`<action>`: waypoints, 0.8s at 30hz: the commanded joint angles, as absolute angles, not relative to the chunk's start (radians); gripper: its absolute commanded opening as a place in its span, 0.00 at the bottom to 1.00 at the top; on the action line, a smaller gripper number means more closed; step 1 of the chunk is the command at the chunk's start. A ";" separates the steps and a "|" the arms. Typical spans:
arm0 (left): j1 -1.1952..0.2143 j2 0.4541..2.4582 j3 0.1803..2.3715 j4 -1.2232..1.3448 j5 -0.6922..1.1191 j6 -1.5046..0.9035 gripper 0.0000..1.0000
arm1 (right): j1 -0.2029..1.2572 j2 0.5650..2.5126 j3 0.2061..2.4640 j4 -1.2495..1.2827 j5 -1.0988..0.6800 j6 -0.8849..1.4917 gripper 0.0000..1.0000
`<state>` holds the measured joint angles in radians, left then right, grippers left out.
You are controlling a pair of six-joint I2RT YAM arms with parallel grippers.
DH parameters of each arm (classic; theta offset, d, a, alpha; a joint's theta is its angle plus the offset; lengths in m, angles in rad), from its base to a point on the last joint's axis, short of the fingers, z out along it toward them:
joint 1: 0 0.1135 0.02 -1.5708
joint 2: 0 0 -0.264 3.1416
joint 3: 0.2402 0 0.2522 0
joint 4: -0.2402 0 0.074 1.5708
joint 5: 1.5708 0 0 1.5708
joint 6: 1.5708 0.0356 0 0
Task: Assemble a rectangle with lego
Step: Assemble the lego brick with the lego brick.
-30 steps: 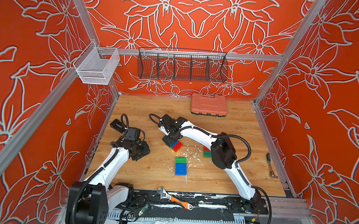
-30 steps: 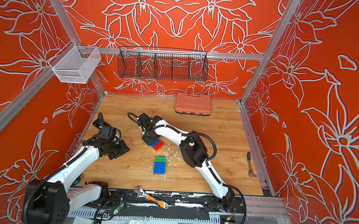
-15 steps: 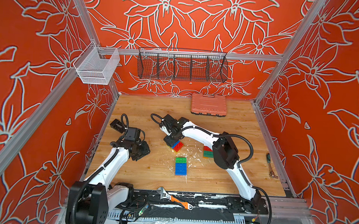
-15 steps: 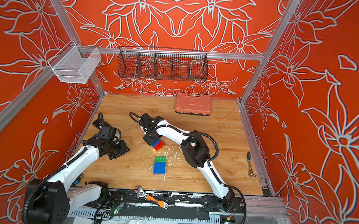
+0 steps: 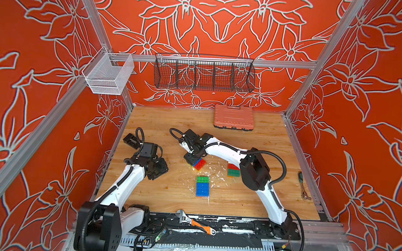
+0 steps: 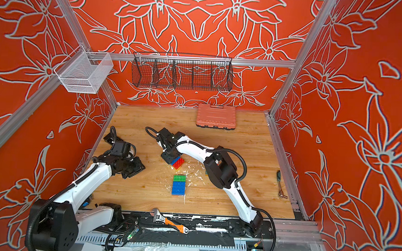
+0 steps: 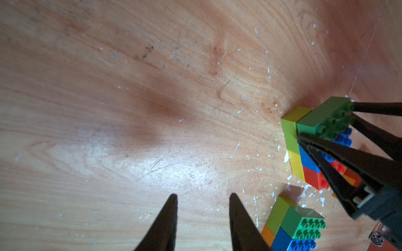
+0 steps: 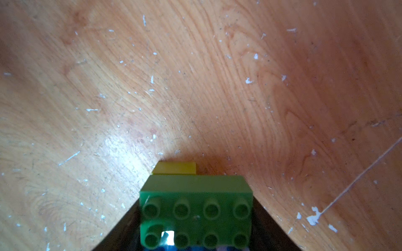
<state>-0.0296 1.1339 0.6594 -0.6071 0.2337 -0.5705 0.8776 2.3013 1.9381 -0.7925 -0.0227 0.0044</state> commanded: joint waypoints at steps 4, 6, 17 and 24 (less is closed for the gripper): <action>-0.023 1.144 0.655 -0.601 0.243 -0.582 0.38 | 0.877 2.333 1.835 -0.937 0.000 -0.020 0.19; -0.023 1.143 0.653 -0.600 0.242 -0.584 0.38 | 0.878 2.316 1.811 -0.931 0.001 -0.027 0.19; -0.023 1.154 0.656 -0.591 0.250 -0.596 0.38 | 0.876 2.320 1.784 -0.901 -0.148 -0.071 0.19; -0.023 1.163 0.657 -0.590 0.247 -0.599 0.38 | 0.876 2.322 1.763 -0.869 -0.160 -0.066 0.18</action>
